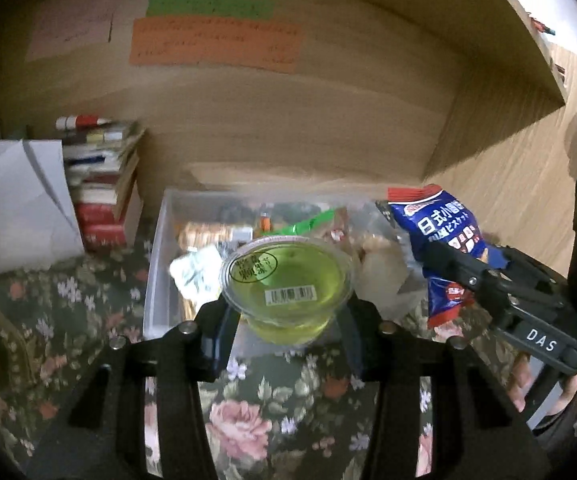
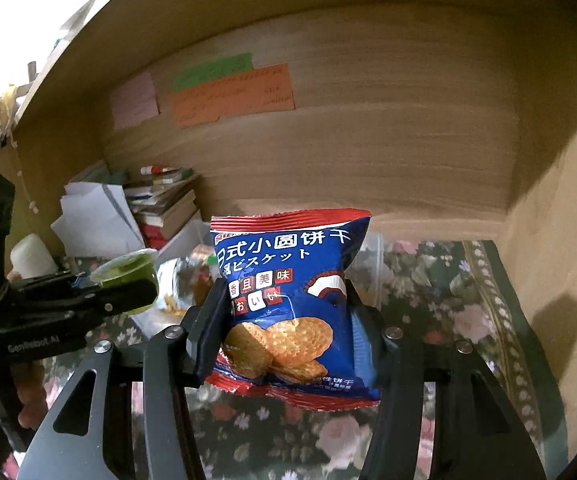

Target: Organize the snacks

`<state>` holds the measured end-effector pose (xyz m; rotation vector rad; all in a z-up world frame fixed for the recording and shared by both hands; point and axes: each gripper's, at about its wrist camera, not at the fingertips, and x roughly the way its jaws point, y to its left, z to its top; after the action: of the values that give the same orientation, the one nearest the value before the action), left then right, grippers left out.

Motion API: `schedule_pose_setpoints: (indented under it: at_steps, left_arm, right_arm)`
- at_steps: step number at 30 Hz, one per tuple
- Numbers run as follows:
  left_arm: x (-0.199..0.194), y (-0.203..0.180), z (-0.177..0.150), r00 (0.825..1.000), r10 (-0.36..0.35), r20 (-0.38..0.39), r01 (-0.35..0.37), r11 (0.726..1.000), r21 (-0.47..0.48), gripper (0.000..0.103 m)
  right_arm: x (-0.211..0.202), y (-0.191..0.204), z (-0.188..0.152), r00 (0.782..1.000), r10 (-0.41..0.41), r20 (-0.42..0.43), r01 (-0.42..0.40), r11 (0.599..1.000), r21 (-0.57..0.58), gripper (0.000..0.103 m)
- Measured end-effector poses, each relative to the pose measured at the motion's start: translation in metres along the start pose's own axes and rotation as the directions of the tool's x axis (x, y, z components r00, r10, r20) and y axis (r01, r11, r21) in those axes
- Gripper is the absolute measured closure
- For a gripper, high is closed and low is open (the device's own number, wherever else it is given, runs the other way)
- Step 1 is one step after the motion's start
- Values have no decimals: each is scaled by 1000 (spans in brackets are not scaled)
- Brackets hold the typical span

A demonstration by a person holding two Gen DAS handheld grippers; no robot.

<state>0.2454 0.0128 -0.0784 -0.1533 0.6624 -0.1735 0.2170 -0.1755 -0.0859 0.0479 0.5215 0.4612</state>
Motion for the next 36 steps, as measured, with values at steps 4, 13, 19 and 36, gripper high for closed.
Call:
schedule_pose_setpoints:
  at_steps: [4, 13, 19, 36]
  left_arm:
    - [12, 0, 6, 1000, 20, -10, -20, 1000, -2, 57]
    - [45, 2, 3, 997, 37, -74, -37, 999, 4, 57]
    - [54, -3, -2, 996, 66, -63, -62, 996, 59, 56]
    - [-9, -3, 6, 996, 70, 56, -73, 996, 48, 32]
  right_arm:
    - [19, 3, 7, 1000, -10, -23, 9, 1000, -14, 53]
    - [59, 7, 9, 997, -18, -81, 14, 999, -42, 53]
    - [64, 11, 7, 995, -40, -87, 33, 996, -82, 52]
    - [17, 6, 17, 998, -47, -45, 45, 998, -54, 29]
